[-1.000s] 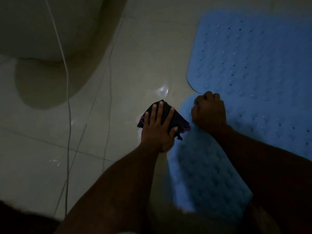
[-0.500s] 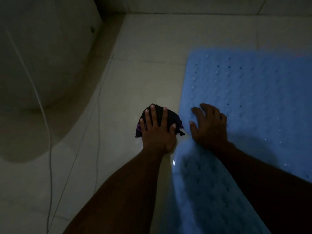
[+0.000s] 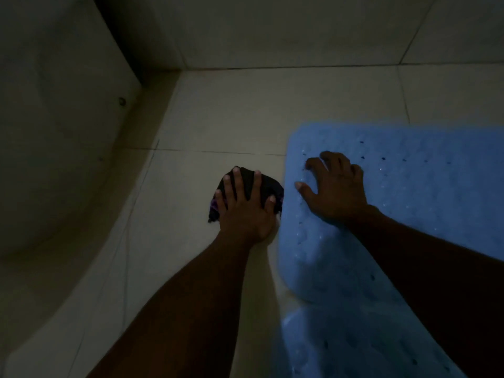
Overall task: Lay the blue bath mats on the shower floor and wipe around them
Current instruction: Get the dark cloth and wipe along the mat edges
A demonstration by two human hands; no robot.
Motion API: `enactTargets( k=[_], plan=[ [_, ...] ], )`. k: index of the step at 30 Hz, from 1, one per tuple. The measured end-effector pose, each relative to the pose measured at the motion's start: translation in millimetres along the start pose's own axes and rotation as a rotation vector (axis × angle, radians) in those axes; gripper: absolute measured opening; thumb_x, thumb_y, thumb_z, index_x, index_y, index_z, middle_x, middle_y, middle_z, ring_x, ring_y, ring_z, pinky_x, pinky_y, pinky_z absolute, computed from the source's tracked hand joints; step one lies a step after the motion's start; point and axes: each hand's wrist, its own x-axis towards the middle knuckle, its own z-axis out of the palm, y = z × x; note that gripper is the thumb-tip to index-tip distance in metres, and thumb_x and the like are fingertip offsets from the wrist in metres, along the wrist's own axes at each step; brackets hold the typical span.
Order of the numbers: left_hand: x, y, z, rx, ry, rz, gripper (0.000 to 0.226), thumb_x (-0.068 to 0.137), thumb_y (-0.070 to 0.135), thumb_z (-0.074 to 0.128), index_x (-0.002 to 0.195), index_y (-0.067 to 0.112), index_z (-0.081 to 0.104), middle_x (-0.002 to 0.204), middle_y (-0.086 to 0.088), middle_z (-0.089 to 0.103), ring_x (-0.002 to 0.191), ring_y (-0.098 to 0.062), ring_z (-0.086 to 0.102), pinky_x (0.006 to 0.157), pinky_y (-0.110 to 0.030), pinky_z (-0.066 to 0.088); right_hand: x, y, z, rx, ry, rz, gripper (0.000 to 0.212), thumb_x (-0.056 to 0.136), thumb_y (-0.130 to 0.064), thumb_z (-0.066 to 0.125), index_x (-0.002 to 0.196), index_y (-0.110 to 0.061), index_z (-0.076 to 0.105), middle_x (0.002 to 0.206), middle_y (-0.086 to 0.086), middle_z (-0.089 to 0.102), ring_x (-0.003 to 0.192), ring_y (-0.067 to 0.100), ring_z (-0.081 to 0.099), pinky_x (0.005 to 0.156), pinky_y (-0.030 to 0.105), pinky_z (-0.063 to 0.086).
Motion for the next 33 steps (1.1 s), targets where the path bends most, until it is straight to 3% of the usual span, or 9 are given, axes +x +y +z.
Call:
enactTargets(
  k=[4, 7, 11, 14, 18, 24, 27, 30, 33],
  plan=[
    [35, 6, -8, -0.011, -0.001, -0.001, 0.068, 0.103, 0.059, 0.021, 0.160, 0.036, -0.010, 0.165, -0.009, -0.026, 0.151, -0.031, -0.026, 0.119, -0.052, -0.016, -9, -2, 15, -0.029, 0.042, 0.017, 0.058, 0.093, -0.062, 0.036, 0.136, -0.026, 0.050, 0.150, 0.011, 0.044, 0.144, 0.036, 0.031, 0.112, 0.057, 0.025],
    [59, 11, -16, -0.016, -0.006, -0.016, 0.068, 0.103, 0.059, 0.021, 0.160, 0.036, -0.009, 0.165, -0.009, -0.026, 0.151, -0.031, -0.026, 0.119, -0.052, -0.017, 3, 9, 0, 0.014, 0.007, -0.012, 0.068, 0.088, -0.071, 0.029, 0.139, -0.029, 0.046, 0.151, 0.009, 0.041, 0.143, 0.033, 0.031, 0.109, 0.055, 0.026],
    [89, 28, -25, -0.021, -0.042, -0.048, 0.068, 0.103, 0.059, 0.021, 0.159, 0.038, -0.010, 0.165, -0.009, -0.028, 0.151, -0.031, -0.028, 0.118, -0.052, -0.018, 8, 35, -5, -0.023, -0.099, 0.157, 0.087, 0.083, -0.085, 0.013, 0.156, -0.037, 0.009, 0.167, 0.002, 0.002, 0.153, 0.028, -0.007, 0.118, 0.062, 0.000],
    [115, 41, -32, -0.017, -0.056, -0.041, 0.067, 0.103, 0.060, 0.021, 0.159, 0.038, -0.009, 0.165, -0.008, -0.028, 0.150, -0.031, -0.028, 0.118, -0.052, -0.019, 7, 40, 0, -0.060, -0.129, 0.126, 0.095, 0.078, -0.088, 0.006, 0.157, -0.036, -0.001, 0.167, 0.003, -0.007, 0.152, 0.030, -0.012, 0.117, 0.064, -0.003],
    [153, 59, -45, -0.017, -0.089, -0.042, 0.068, 0.103, 0.060, 0.020, 0.159, 0.038, -0.009, 0.164, -0.009, -0.029, 0.150, -0.033, -0.028, 0.118, -0.053, -0.018, 8, 43, 3, -0.037, -0.101, 0.104, 0.098, 0.077, -0.089, 0.009, 0.158, -0.033, 0.005, 0.167, 0.006, -0.003, 0.153, 0.033, -0.007, 0.114, 0.067, 0.001],
    [196, 88, -62, 0.001, -0.165, -0.045, 0.069, 0.103, 0.061, 0.025, 0.160, 0.038, -0.007, 0.164, -0.010, -0.029, 0.151, -0.035, -0.026, 0.120, -0.055, -0.015, 22, 47, -8, -0.014, -0.335, 0.126, 0.100, 0.078, -0.089, 0.019, 0.151, -0.037, -0.025, 0.159, 0.002, -0.035, 0.145, 0.033, -0.033, 0.111, 0.068, -0.012],
    [210, 101, -67, 0.015, -0.171, -0.008, 0.068, 0.104, 0.059, 0.026, 0.160, 0.037, -0.005, 0.165, -0.011, -0.027, 0.151, -0.036, -0.024, 0.121, -0.056, -0.013, 21, 46, -2, -0.006, -0.286, 0.108, 0.099, 0.078, -0.088, 0.022, 0.153, -0.037, -0.019, 0.162, 0.004, -0.028, 0.147, 0.034, -0.028, 0.110, 0.070, -0.010],
    [220, 126, -62, 0.032, -0.187, 0.068, 0.067, 0.104, 0.058, 0.026, 0.161, 0.037, -0.002, 0.166, -0.011, -0.024, 0.152, -0.037, -0.022, 0.120, -0.056, -0.012, 16, 44, 1, 0.009, -0.208, 0.103, 0.099, 0.075, -0.087, 0.026, 0.156, -0.031, 0.015, 0.166, 0.012, 0.012, 0.152, 0.038, 0.004, 0.107, 0.073, 0.007],
    [229, 153, -59, 0.076, -0.220, 0.190, 0.064, 0.104, 0.058, 0.026, 0.160, 0.040, 0.001, 0.167, -0.008, -0.022, 0.152, -0.035, -0.020, 0.120, -0.056, -0.011, 16, 46, 1, 0.011, -0.177, 0.075, 0.100, 0.074, -0.086, 0.029, 0.154, -0.025, 0.034, 0.162, 0.014, 0.027, 0.149, 0.042, 0.021, 0.105, 0.073, 0.014]
  ],
)
